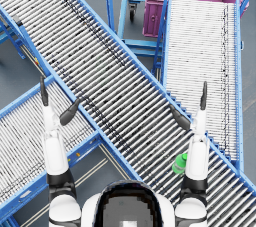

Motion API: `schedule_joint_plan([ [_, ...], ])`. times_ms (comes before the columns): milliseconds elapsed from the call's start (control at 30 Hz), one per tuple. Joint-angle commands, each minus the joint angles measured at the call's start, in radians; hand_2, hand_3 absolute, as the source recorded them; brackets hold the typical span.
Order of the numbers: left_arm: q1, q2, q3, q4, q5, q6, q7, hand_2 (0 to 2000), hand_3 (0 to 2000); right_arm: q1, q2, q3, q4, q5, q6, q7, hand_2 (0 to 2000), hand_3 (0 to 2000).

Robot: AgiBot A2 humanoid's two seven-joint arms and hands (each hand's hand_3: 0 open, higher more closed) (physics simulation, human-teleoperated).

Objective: Pick up the oil and place it on the left assembly line, put the cola on the right, and keep Sprite still

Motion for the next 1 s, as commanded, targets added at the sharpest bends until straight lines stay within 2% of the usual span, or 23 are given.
schedule_joint_plan([
  [33, -0.001, 0.001, -0.001, -0.003, 0.000, 0.000, 0.000, 0, 0, 0.000, -0.001, -0.003, 0.000, 0.000, 0.000, 0.000, 0, 0],
  [67, -0.002, 0.001, -0.003, -0.005, 0.000, 0.000, 0.000, 0, 0, 0.014, 0.000, -0.014, 0.007, 0.000, 0.000, 0.000, 0, 0],
  [133, 0.015, 0.000, -0.007, -0.011, 0.000, 0.000, 0.000, 0, 0, -0.026, -0.005, -0.021, -0.011, 0.000, 0.000, 0.000, 0, 0],
  [167, -0.002, 0.003, -0.004, -0.008, 0.000, 0.000, 0.000, 0, 0, -0.028, -0.006, -0.021, -0.012, 0.000, 0.000, 0.000, 0, 0],
  [300, 0.015, 0.001, -0.006, -0.017, 0.000, 0.000, 0.000, 0, 0, -0.031, -0.009, -0.018, -0.011, 0.000, 0.000, 0.000, 0, 0],
  [1000, -0.003, 0.012, -0.009, -0.016, 0.000, 0.000, 0.000, 0, 0, -0.027, -0.017, -0.020, -0.015, 0.000, 0.000, 0.000, 0, 0],
])
